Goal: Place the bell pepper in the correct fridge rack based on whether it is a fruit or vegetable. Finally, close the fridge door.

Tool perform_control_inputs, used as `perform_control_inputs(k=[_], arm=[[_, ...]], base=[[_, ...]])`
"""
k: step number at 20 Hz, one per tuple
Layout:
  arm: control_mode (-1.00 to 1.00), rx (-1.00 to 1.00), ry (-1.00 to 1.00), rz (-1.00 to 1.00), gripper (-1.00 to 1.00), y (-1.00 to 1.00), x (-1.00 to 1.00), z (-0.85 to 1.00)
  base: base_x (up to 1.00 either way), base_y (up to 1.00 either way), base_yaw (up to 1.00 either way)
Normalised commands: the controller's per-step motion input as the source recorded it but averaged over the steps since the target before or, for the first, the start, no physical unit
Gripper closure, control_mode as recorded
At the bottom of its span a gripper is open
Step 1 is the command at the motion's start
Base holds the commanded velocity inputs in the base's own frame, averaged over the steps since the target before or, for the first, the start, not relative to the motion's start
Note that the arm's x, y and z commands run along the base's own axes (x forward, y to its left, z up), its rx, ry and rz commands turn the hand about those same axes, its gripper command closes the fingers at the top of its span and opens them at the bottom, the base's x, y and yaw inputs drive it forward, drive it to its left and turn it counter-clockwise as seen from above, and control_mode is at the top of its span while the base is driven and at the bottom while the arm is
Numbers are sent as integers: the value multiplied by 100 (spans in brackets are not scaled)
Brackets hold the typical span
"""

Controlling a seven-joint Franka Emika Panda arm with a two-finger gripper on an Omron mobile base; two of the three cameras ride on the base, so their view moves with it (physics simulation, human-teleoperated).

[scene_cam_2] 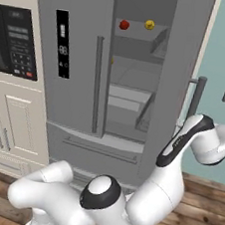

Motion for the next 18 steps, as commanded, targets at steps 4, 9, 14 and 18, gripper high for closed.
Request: perform_control_inputs(k=[4, 9, 14, 18], arm=[[-100, 4, 0, 7, -100, 100, 6, 1], [-100, 4, 0, 6, -100, 100, 7, 8], [-100, 3, 0, 0, -100, 100, 18, 24], [-100, 0, 0, -12, -100, 88, 51, 36]], base=[[0, 0, 0], [0, 0, 0], [0, 0, 0], [0, 0, 0]])
